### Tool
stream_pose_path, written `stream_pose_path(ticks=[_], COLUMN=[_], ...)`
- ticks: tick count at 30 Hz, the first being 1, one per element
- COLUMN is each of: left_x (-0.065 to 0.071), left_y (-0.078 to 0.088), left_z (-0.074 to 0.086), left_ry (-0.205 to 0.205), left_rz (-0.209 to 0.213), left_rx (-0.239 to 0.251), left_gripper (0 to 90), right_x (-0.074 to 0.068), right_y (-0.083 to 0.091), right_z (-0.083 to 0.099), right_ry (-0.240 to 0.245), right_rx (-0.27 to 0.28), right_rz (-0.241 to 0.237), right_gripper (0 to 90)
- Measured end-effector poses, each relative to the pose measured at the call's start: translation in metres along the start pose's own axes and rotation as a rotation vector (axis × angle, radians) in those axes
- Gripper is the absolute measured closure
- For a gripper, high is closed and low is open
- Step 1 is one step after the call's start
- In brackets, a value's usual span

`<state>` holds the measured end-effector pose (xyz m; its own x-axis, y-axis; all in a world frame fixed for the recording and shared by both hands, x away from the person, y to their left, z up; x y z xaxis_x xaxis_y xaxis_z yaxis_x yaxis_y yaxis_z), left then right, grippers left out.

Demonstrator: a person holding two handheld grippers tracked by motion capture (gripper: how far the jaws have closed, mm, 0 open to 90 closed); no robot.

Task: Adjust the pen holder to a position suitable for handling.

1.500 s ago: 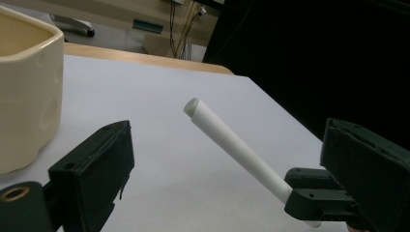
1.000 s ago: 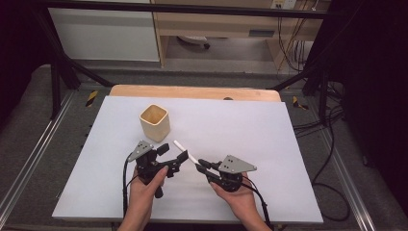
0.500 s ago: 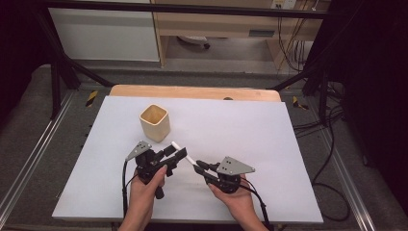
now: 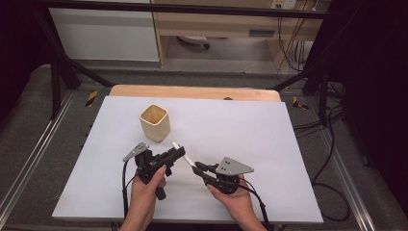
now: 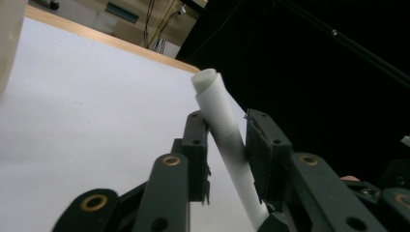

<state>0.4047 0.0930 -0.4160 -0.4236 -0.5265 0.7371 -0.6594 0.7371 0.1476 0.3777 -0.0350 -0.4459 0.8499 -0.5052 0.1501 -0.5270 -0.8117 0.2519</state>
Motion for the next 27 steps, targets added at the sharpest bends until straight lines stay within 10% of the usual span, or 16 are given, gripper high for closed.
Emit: stream_pose_path(ticks=[16,27], left_x=[0.0086,0.0056], left_y=[-0.0013,0.0015], left_z=[0.0038,0.0004], left_ry=[0.012,-0.028], left_rz=[0.066,0.036], left_rx=[-0.012,0.002], left_gripper=[79.2,79.2], right_x=[-0.0021,0.0045], right_y=[-0.0037,-0.0032], right_z=[0.0048,0.007], right_ry=[-0.011,-0.054], right_rx=[-0.022,-0.055], right_rz=[-0.018,0.003], right_gripper=[78.1,49.4])
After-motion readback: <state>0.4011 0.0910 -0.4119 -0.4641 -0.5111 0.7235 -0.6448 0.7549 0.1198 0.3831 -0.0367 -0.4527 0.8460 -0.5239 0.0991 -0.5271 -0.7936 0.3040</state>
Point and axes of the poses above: each handheld gripper's, and its own axes: y roughly backward along the jaws, z roughly out of its underside, x roughly to its right, the point moved 8 cm from there along -y, roughly forward along the jaws, and after that the axes turned 13 degrees about y, right-handed, at the moved point
